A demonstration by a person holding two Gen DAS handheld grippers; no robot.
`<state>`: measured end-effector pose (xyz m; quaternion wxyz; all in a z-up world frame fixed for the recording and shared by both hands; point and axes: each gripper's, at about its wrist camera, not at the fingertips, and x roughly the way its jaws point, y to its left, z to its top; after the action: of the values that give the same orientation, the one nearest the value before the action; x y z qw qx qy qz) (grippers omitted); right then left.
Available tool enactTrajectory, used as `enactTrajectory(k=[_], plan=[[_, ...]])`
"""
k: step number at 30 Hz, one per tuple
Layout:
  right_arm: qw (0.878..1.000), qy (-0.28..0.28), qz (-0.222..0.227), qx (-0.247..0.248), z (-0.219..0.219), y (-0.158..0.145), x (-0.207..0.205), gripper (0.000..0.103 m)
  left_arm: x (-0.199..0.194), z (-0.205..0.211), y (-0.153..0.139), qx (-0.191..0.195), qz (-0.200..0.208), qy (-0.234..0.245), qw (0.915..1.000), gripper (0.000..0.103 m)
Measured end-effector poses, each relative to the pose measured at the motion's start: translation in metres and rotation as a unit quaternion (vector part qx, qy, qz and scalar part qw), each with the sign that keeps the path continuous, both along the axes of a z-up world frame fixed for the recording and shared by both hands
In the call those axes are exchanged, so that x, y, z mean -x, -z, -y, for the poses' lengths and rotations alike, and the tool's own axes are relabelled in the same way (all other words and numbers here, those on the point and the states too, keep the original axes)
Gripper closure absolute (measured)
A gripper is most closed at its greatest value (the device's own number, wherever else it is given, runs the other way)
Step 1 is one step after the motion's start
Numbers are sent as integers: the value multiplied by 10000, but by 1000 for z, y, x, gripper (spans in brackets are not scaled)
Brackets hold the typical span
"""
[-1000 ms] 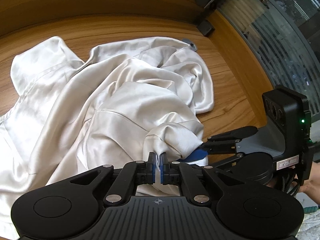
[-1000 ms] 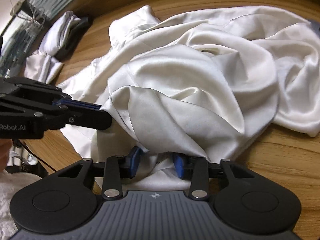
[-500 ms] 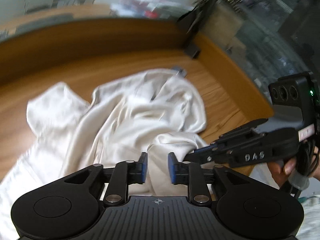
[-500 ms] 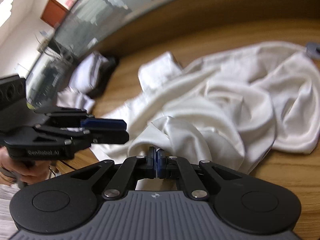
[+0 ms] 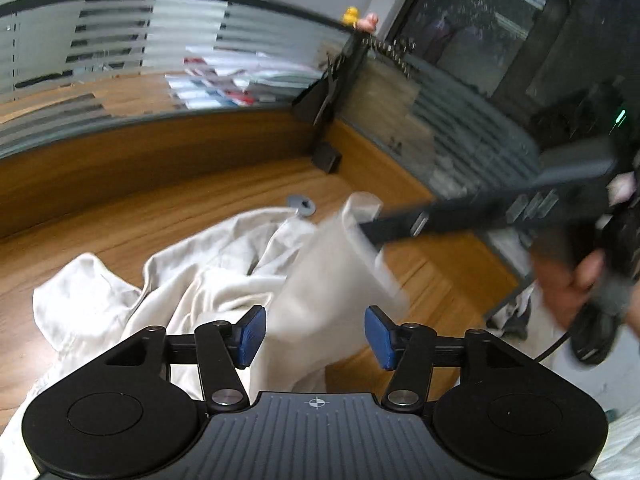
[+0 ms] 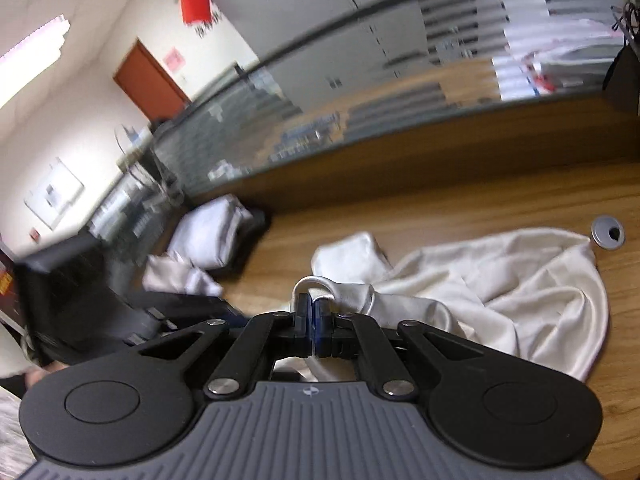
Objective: Fold clothes
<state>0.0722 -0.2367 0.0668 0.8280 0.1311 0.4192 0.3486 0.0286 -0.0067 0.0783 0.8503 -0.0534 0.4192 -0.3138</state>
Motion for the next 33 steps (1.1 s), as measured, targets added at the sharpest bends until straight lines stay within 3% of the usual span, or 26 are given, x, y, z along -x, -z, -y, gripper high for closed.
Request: enactTrajectory(k=[1, 2, 3, 5, 7, 9, 11, 13, 16, 21, 26, 28, 29, 30, 33], plan=[[10000, 2, 59, 42, 1, -4, 0, 102, -1, 1, 5, -40, -51, 15, 10000, 43], [9986, 21, 175, 500, -2, -4, 0, 102, -1, 2, 10, -81, -103, 27, 9999, 42], [9985, 64, 140, 519, 1, -4, -1, 102, -2, 2, 16, -121, -155, 38, 9998, 42], [9997, 172, -157, -58, 19, -5, -1, 102, -2, 6, 25, -238, -223, 57, 9995, 42], [9987, 212, 2, 453, 23, -8, 4, 102, -1, 9, 30, -287, -253, 57, 9993, 42], [9993, 312, -201, 74, 38, -8, 7, 102, 0, 10, 30, -219, -263, 73, 9994, 42], [9972, 410, -70, 622, 40, -8, 10, 102, 1, 11, 28, -148, -248, 101, 9995, 42], [9977, 484, -168, 446, 47, -6, 9, 102, 2, 12, 23, -76, -195, 139, 9997, 42], [9971, 463, -126, 596, 40, -1, 13, 102, 4, 15, 12, 115, -122, 186, 9997, 42], [9986, 197, -468, 132, 9, 16, 4, 102, 2, 18, 1, 295, -80, 122, 9995, 42], [9969, -34, -775, -156, -29, 34, -5, 102, -8, 12, 11, 195, -343, -454, 9982, 42], [9962, -130, -833, -214, -42, 38, -8, 101, -11, 6, 19, 137, -425, -681, 9967, 54], [9958, -146, -868, -261, -46, 39, -8, 101, -12, 3, 22, 102, -447, -765, 9960, 80], [9957, -150, -891, -224, -49, 41, -11, 101, -14, -1, 26, 58, -492, -854, 9951, 94], [9952, -164, -956, -114, -53, 47, -16, 96, -16, -14, 38, 92, -664, -1084, 9918, 99]])
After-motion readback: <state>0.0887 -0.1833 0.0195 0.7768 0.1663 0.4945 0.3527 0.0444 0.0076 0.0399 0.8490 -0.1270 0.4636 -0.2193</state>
